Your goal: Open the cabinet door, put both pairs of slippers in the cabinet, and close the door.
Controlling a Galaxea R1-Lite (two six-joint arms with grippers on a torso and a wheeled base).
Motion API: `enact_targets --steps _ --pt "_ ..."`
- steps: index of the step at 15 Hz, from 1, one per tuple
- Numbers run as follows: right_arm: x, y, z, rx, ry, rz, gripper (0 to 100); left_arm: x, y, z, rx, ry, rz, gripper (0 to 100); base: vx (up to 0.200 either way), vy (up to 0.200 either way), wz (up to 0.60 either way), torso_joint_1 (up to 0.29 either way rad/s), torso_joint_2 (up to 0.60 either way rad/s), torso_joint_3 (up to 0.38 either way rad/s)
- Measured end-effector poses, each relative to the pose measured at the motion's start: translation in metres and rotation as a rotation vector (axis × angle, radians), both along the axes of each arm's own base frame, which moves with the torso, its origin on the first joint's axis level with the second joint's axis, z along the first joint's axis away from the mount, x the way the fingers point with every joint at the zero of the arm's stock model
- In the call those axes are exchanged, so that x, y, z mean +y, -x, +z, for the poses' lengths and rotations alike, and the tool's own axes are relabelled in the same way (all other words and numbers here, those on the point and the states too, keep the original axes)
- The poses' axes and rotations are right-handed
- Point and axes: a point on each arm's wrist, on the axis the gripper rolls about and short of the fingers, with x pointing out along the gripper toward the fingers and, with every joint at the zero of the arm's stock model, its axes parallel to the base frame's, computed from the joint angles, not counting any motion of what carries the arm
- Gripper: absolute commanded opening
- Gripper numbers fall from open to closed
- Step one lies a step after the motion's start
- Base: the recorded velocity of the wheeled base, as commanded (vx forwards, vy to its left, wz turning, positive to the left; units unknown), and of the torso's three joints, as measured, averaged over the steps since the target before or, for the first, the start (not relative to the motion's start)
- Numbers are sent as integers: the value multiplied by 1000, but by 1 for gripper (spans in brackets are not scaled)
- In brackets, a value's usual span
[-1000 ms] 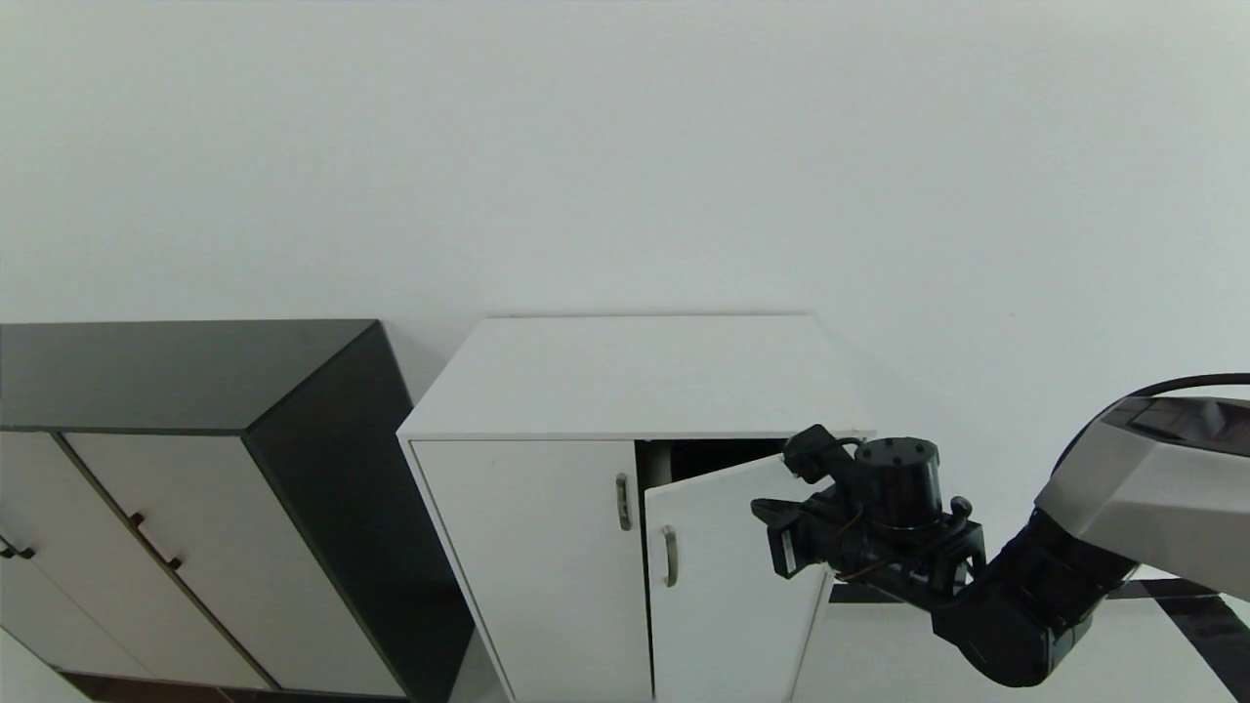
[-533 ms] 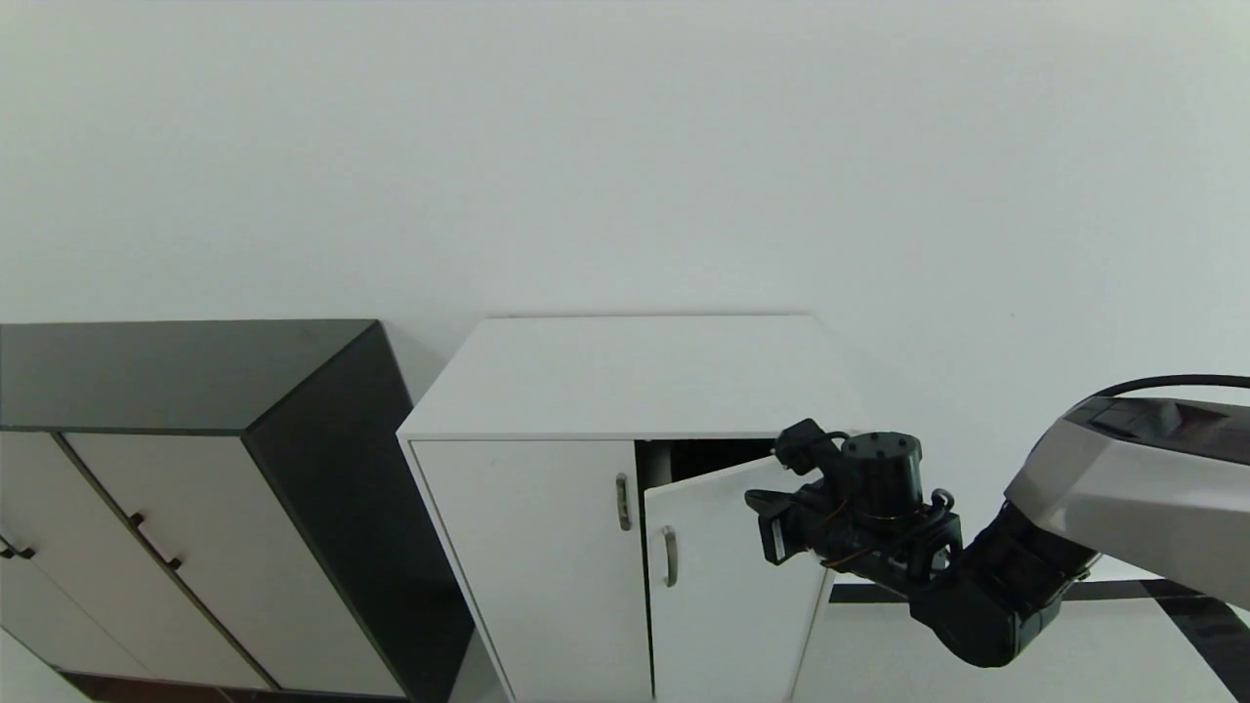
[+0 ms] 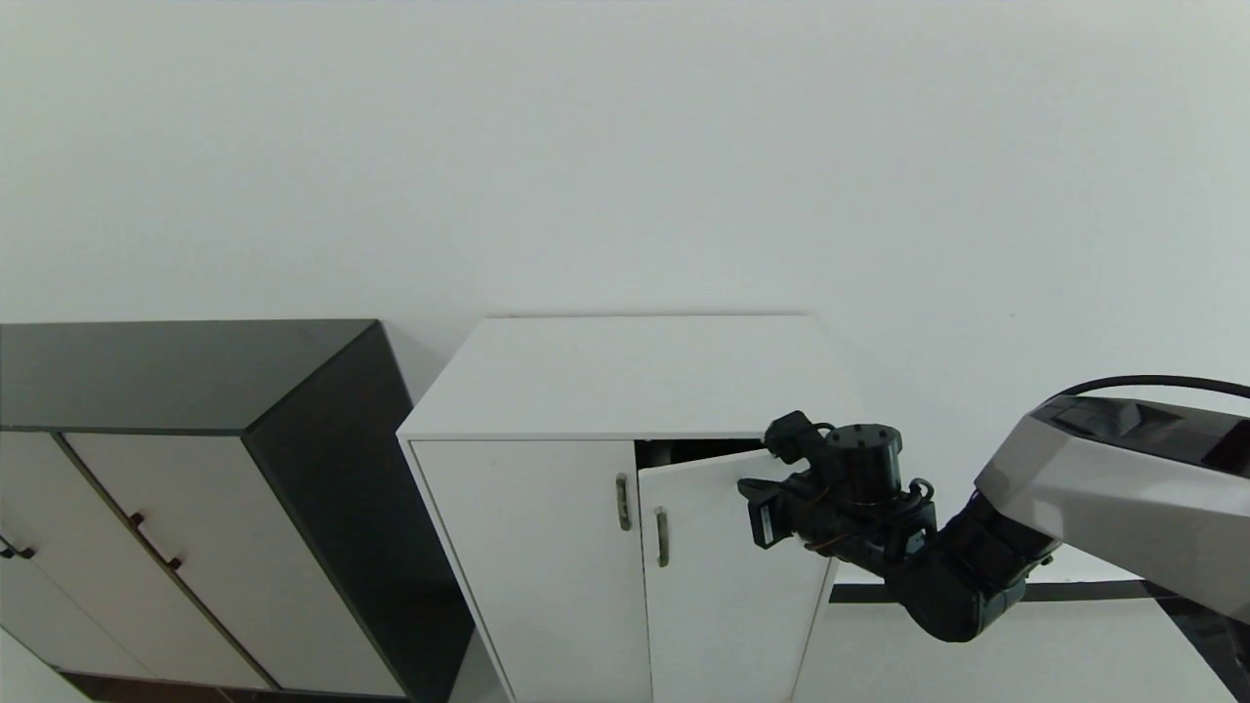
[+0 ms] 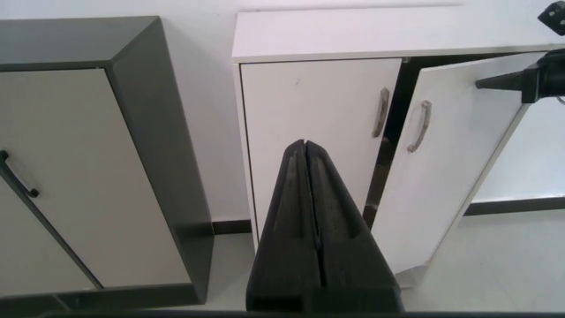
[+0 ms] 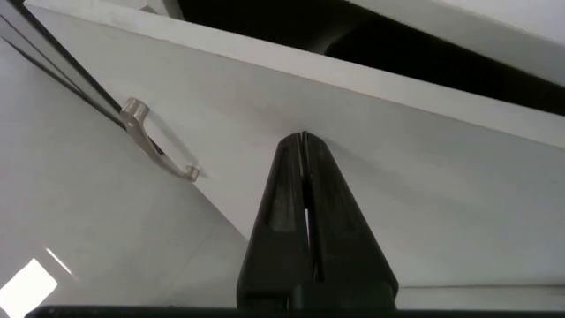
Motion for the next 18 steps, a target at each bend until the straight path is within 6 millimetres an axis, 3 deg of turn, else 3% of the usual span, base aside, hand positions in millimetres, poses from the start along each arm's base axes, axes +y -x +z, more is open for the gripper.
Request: enact_targets --steps 11,18 --pt "-4 -23 -4 15 8 -37 0 0 0 0 0 0 0 0 0 0 0 0 0 0" --pt "-5 -26 -5 12 8 -44 0 0 0 0 0 0 1 0 0 0 0 0 0 0"
